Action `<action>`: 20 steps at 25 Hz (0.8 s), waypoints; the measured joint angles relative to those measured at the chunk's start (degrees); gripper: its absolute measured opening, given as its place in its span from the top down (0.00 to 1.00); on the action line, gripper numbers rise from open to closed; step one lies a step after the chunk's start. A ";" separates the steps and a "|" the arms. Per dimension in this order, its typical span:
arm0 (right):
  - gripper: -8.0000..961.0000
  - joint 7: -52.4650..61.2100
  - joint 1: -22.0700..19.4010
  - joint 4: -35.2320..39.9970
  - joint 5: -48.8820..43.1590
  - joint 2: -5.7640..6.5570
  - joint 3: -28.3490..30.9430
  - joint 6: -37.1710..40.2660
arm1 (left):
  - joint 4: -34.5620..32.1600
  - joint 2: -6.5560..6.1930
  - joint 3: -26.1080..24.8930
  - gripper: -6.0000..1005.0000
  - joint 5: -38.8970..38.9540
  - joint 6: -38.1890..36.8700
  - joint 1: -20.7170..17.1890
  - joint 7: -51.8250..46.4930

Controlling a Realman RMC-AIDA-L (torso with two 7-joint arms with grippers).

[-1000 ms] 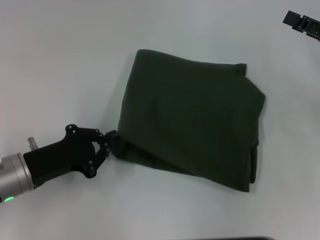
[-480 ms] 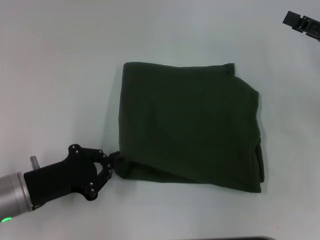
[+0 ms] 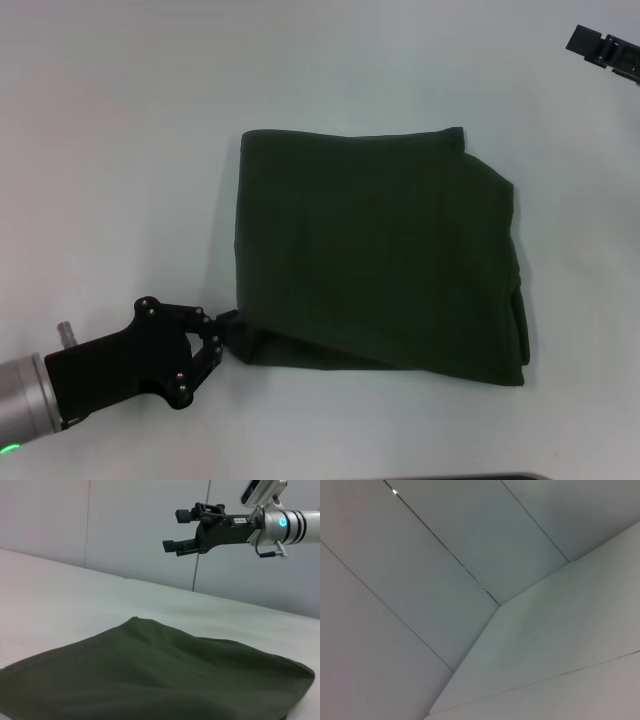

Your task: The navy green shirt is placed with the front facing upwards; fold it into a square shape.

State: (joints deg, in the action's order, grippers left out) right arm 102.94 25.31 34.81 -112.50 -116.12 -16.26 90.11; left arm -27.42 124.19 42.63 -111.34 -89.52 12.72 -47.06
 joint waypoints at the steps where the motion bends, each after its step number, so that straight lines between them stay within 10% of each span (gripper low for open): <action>1: 0.05 -0.01 0.00 -0.01 0.00 -0.03 0.00 0.01 | 0.00 0.00 -0.27 0.96 -0.02 -0.01 0.00 -0.02; 9: 0.05 -0.02 0.02 -0.01 0.00 -0.15 0.07 -0.20 | -0.45 -0.34 -1.89 0.96 -0.07 0.40 0.33 -3.74; 20: 0.05 -0.02 0.09 -0.01 0.00 0.01 0.48 -0.31 | -2.10 -0.39 -3.49 0.56 -0.79 -0.40 -0.33 -5.12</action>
State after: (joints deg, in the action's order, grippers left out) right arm 102.92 25.40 34.80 -112.50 -116.11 -15.79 89.80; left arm -29.52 123.80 39.14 -112.13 -89.92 12.39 -52.18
